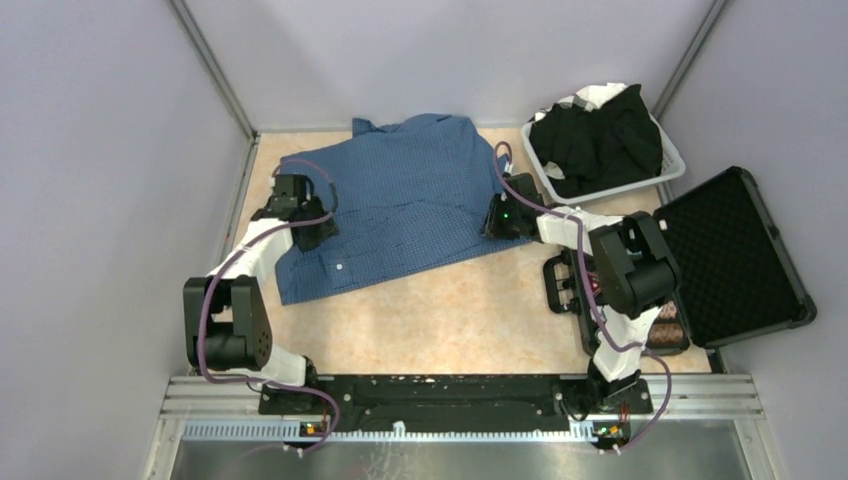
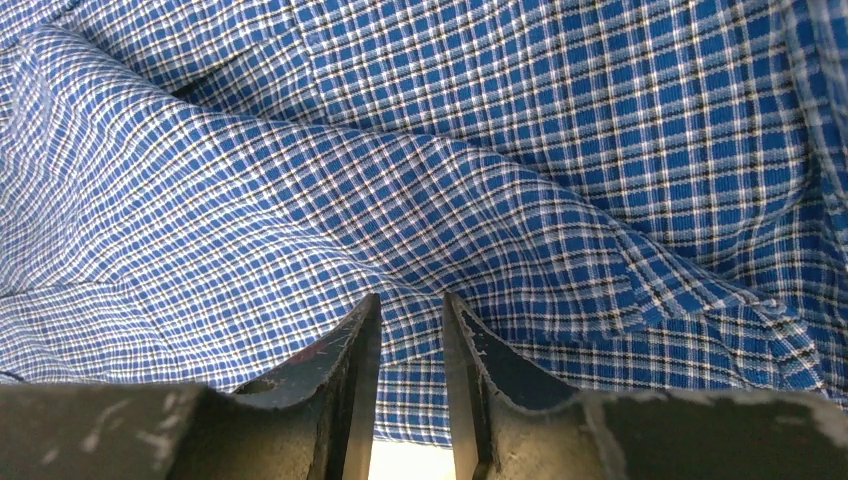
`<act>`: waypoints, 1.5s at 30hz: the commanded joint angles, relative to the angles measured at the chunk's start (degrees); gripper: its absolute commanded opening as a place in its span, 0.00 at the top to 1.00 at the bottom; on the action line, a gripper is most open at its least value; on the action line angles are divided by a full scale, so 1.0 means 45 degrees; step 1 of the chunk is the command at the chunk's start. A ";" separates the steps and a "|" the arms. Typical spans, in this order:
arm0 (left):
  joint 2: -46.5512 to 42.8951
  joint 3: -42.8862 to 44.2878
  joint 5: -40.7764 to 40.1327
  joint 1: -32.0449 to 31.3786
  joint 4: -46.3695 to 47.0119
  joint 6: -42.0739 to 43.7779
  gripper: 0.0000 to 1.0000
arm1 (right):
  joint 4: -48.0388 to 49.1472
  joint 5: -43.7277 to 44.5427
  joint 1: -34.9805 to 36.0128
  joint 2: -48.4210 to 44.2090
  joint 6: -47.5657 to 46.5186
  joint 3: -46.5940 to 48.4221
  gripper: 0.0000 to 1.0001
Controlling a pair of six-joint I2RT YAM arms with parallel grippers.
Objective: Fold and stack the long sleeve shirts
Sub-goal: Fold the shirt at the center of the board.
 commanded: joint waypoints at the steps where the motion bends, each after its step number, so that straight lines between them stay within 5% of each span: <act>1: -0.0211 0.1141 0.0473 -0.1796 0.0323 0.0713 0.41 | 0.0142 0.0511 -0.0008 -0.0747 -0.0006 -0.0432 0.70; 7: 0.1597 0.1666 0.2145 -0.3647 0.1604 0.0494 0.49 | -0.0895 0.1312 0.0595 -0.1828 -0.0410 0.0757 0.67; 14: 0.3648 0.1935 0.2970 -0.4270 0.2629 0.0102 0.56 | -0.0642 0.1159 0.0651 -0.0076 -0.0711 0.1848 0.66; 19: 0.3726 0.0744 0.2680 -0.4717 0.2857 -0.0306 0.57 | 0.0034 0.1181 0.0646 0.0225 -0.0058 0.0440 0.67; 29: 0.0417 -0.3583 0.2650 -0.4817 0.2483 -0.1651 0.57 | 0.0767 0.0375 0.0826 -0.3056 0.1876 -0.5298 0.68; 37: -0.2955 -0.5223 0.3351 -0.4887 0.1183 -0.2548 0.56 | 0.0060 0.0311 0.1840 -0.7339 0.3521 -0.8676 0.68; 41: -0.3405 -0.3855 0.2687 -0.4830 0.0056 -0.1976 0.48 | -0.1472 0.0628 0.1814 -0.9235 0.3290 -0.8408 0.65; 45: -0.2374 -0.0379 0.1220 -0.4231 -0.1318 -0.0767 0.40 | -0.2775 0.1189 0.1719 -0.9302 0.1788 -0.5692 0.55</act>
